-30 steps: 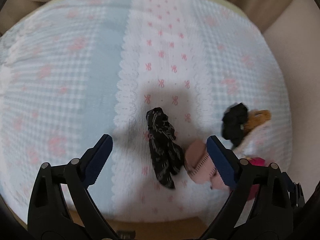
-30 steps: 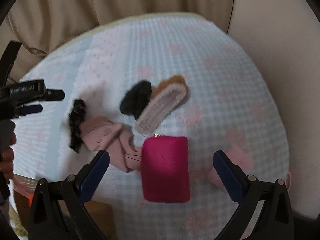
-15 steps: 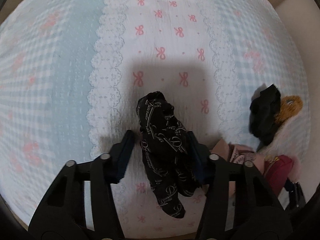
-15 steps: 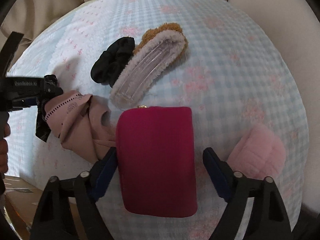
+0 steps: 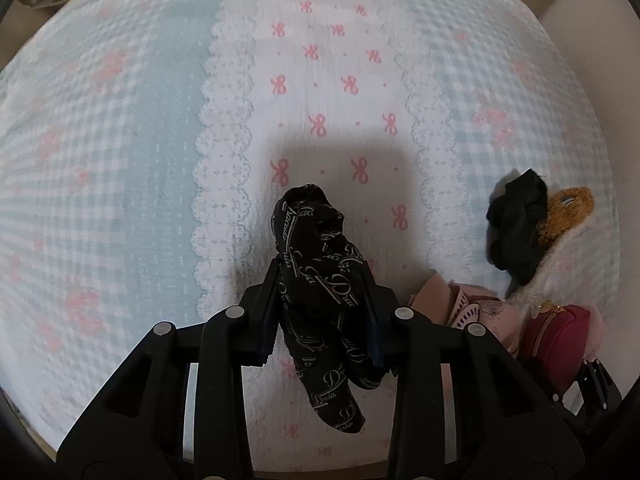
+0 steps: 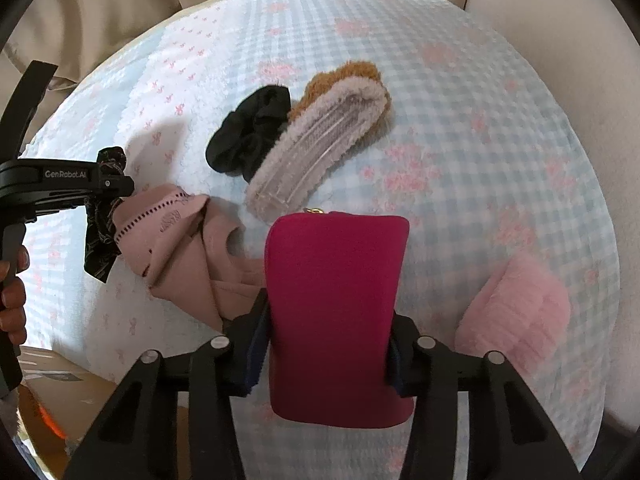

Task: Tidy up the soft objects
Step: 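Grasp the black patterned scrunchie with the left tool while the right tool grasps the magenta pouch, then carry both items over the box and open both tools to drop them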

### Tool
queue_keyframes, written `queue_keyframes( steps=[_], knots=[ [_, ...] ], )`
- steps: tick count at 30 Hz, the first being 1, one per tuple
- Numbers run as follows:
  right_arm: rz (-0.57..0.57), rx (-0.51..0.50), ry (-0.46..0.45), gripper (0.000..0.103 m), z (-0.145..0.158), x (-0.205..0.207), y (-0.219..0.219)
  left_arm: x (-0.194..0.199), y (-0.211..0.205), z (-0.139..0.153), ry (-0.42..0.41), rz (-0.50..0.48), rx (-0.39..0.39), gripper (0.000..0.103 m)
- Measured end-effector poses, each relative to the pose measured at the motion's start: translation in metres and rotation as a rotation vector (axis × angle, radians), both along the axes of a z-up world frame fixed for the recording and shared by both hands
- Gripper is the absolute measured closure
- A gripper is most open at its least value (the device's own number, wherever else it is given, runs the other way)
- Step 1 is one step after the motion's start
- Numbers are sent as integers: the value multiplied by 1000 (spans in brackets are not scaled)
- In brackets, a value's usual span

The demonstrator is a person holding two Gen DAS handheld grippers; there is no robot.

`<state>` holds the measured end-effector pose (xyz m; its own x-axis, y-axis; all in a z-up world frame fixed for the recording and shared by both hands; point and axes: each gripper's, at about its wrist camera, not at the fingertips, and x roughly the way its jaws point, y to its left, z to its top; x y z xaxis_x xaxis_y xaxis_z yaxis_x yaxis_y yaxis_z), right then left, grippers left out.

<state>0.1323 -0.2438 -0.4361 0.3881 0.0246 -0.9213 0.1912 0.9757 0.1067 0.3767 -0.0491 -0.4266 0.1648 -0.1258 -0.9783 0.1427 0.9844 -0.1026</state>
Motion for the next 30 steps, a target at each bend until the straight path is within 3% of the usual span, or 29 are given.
queue_keyframes(
  steps=[9,15,23,30],
  knots=[
    [-17,0,-57,60,28,-4,-4,-5,-1,40,-54,7,-7,72],
    [-22,-5,-117,61,62,-11,-7,-24,4,79,-118,10,-21,72],
    [-5,-23,-219,61,137,-27,4,-68,18,156,-220,17,-42,72],
    [36,-41,-289,61,198,-55,21,-128,43,226,-295,47,-68,72]
  ],
)
